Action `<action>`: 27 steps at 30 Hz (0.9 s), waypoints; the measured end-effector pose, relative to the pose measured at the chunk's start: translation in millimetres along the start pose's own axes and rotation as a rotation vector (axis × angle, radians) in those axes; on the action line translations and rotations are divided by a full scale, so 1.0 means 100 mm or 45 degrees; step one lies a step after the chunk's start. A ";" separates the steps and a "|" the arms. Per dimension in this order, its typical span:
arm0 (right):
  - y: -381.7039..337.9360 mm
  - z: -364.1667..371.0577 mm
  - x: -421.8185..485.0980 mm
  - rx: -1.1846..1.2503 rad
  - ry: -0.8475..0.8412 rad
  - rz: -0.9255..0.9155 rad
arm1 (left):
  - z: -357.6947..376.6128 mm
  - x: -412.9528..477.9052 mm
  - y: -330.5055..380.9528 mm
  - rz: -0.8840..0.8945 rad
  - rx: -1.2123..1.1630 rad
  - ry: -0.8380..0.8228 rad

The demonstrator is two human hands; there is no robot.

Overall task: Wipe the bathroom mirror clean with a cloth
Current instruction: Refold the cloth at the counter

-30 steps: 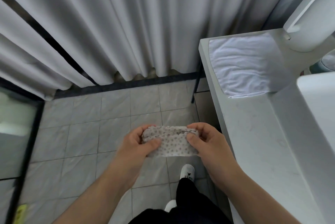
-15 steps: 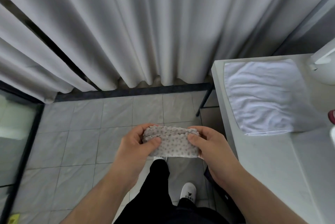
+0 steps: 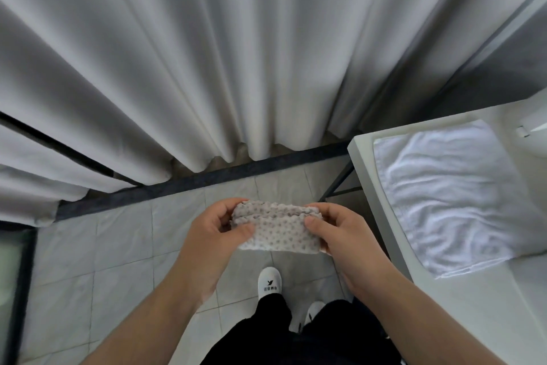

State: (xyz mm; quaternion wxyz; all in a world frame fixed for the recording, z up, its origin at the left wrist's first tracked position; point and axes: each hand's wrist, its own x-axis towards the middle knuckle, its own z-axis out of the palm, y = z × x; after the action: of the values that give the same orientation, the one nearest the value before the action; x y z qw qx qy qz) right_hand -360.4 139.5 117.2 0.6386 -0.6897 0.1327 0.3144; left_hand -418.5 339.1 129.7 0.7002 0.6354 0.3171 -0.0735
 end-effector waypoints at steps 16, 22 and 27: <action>-0.73 -0.94 1.24 0.247 0.150 -0.075 | 1.16 1.43 0.92 0.041 0.247 -0.154; -0.80 -1.54 1.43 0.373 0.330 -0.043 | 1.93 1.92 1.15 0.078 0.358 -0.316; -0.74 -1.92 1.36 0.488 0.505 -0.031 | 2.47 2.07 1.21 0.056 0.398 -0.481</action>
State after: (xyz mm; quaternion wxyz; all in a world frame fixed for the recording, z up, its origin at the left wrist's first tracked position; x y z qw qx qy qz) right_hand -161.5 -4.9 91.6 0.7227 -0.6060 0.3038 0.1349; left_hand -107.4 191.7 117.8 0.6417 0.7177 0.1514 -0.2240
